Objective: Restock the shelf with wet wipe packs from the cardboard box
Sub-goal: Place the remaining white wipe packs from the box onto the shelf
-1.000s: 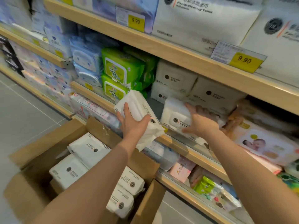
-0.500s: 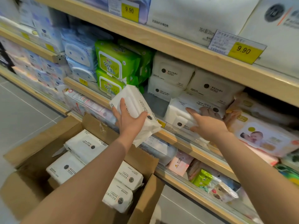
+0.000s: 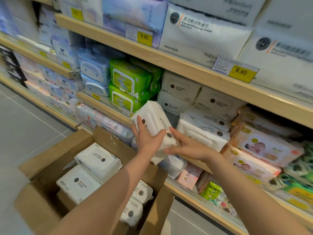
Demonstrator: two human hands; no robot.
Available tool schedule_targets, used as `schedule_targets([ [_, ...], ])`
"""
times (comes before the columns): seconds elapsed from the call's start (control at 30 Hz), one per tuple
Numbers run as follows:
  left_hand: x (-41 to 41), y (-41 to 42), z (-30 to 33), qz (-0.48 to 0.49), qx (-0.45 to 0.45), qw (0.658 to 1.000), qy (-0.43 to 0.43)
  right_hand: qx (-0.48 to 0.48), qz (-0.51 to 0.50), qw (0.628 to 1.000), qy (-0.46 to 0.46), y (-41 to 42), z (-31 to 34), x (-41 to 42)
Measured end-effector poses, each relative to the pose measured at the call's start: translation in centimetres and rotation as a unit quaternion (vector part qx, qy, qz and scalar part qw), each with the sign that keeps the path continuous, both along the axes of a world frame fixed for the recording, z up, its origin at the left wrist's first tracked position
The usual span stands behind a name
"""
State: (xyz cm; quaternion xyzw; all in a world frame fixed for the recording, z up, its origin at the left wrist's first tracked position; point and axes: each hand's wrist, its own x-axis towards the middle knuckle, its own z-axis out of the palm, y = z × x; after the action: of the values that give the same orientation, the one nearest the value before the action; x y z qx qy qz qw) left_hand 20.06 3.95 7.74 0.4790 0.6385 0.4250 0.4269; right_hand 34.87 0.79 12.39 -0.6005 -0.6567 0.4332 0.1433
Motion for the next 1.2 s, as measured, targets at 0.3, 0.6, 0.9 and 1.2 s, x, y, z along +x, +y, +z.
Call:
schedule_targets([
  [0.3, -2.2, 0.2, 3.1, -0.004, -0.116, 0.944, -0.31, 0.107, -0.049, 0.993, 0.026, -1.3, 0.8, 1.6],
  [0.6, -3.2, 1.1, 3.5, -0.101, -0.058, 0.948, -0.297, 0.082, -0.186, 0.977, 0.061, 1.7, 2.4, -1.0],
  [0.9, -9.0, 11.7, 6.1, -0.076, 0.274, 0.938, 0.197, 0.153, -0.186, 0.971, 0.004, 8.7, 6.8, -2.9],
  [1.2, -9.1, 18.8, 4.5, -0.125, 0.268, 0.827, 0.478, 0.249, -0.126, 0.956, -0.095, 13.6, 4.2, 0.5],
])
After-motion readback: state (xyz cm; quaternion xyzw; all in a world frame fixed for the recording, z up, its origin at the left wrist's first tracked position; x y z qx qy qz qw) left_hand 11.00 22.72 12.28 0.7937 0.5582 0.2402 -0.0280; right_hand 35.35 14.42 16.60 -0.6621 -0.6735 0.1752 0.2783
